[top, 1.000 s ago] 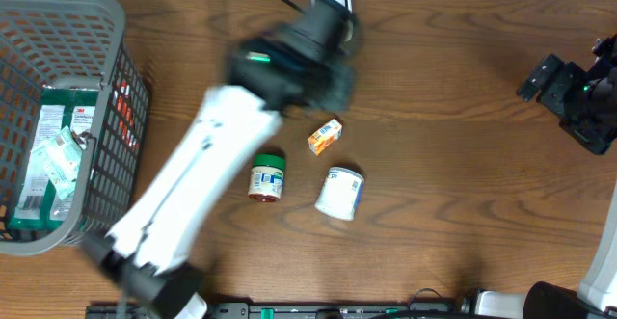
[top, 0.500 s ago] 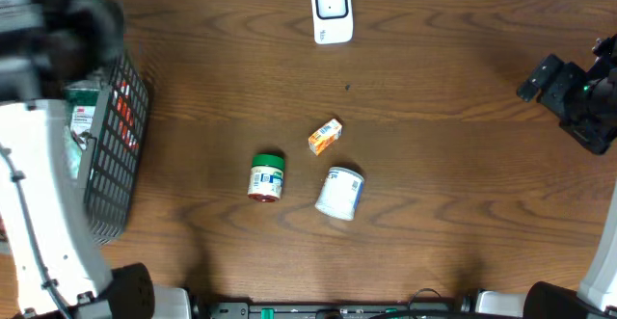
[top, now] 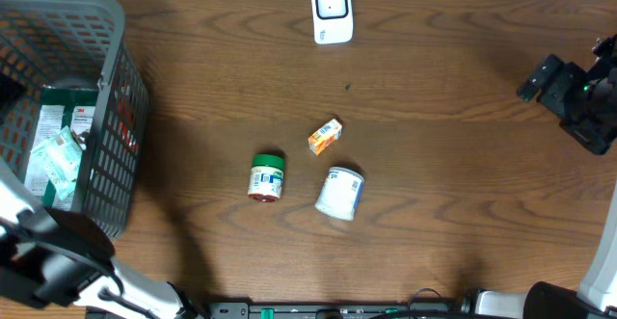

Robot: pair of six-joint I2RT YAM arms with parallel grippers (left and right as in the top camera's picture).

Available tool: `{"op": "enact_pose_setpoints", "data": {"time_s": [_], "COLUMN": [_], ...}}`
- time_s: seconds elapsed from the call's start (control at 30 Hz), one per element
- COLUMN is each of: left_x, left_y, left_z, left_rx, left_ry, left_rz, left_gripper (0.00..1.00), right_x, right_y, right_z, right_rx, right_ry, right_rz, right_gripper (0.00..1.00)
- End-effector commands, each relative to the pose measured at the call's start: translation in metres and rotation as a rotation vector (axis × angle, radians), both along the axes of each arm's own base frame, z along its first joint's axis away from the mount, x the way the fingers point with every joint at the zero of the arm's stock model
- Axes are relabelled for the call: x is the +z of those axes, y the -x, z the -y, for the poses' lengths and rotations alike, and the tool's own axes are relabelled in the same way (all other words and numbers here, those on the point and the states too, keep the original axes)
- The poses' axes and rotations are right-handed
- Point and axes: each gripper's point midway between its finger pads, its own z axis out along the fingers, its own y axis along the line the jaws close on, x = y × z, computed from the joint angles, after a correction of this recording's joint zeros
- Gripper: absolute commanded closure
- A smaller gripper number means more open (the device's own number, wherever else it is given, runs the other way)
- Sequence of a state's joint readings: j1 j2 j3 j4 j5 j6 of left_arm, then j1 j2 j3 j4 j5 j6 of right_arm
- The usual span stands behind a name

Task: Scan the item barcode
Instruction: 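Reach the left gripper into the basket and grasp the mint wipes pack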

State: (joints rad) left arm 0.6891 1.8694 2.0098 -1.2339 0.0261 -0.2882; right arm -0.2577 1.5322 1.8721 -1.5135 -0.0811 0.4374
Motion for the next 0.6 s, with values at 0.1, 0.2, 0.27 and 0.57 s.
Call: {"op": "enact_pose_setpoints", "data": {"time_s": [0.1, 0.2, 0.27, 0.57], "left_x": [-0.071, -0.091, -0.101, -0.116], "left_y": [0.006, 0.006, 0.005, 0.007], "left_z": [-0.01, -0.011, -0.012, -0.01], "left_rx": [-0.007, -0.033, -0.037, -0.063], "left_ry": [0.127, 0.156, 0.17, 0.19], "left_rz": [-0.167, -0.211, -0.228, -0.258], "left_gripper": [0.3, 0.3, 0.3, 0.29], "right_x": [0.003, 0.003, 0.003, 0.003], "right_y": [-0.001, -0.001, -0.001, -0.001], "right_z": [0.003, 0.003, 0.003, 0.003], "right_rx": [-0.017, -0.017, -0.017, -0.017], "right_ry": [0.007, 0.007, 0.006, 0.007], "right_rz": [0.007, 0.007, 0.007, 0.007], "right_gripper": [0.01, 0.01, 0.01, 0.01]}}
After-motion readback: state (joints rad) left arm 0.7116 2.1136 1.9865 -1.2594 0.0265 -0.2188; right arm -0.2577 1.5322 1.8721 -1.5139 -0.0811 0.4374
